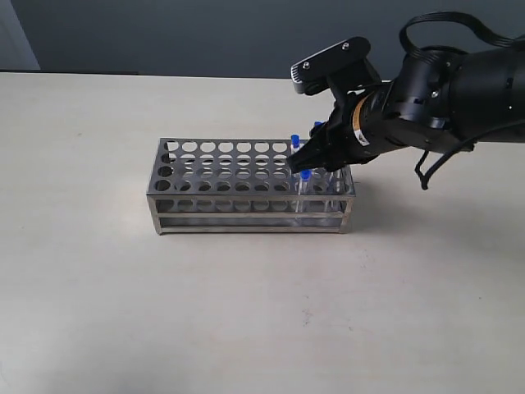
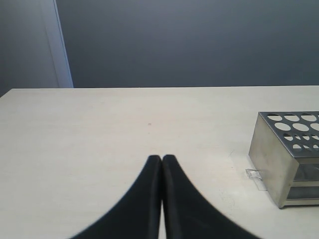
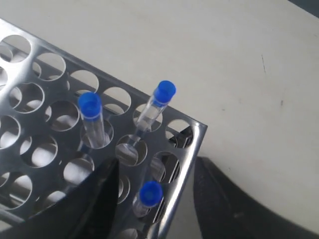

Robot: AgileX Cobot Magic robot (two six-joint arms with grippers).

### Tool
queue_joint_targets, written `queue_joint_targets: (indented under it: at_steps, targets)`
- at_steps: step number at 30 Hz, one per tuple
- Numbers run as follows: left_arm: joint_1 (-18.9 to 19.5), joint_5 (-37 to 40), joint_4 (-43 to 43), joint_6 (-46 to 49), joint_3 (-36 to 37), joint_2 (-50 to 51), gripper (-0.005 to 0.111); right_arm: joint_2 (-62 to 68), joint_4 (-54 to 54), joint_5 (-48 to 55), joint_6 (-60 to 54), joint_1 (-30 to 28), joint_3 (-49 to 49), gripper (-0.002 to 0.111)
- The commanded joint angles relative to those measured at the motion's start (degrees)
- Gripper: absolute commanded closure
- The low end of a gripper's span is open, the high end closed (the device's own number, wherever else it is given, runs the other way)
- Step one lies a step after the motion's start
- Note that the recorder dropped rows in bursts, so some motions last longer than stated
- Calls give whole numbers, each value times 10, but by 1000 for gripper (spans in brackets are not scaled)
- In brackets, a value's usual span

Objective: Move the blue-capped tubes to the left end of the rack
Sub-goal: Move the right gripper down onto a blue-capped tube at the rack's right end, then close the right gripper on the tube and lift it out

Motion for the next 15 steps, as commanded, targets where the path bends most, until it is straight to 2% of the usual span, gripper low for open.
queue_joint_targets:
  at_steps: [1, 15]
  targets:
    - [-3, -2, -2, -1, 2, -3, 106, 1, -12, 5, 14, 1, -2, 63]
    - [-3, -2, -2, -1, 2, -3, 106, 6, -5, 18, 15, 1, -2, 64]
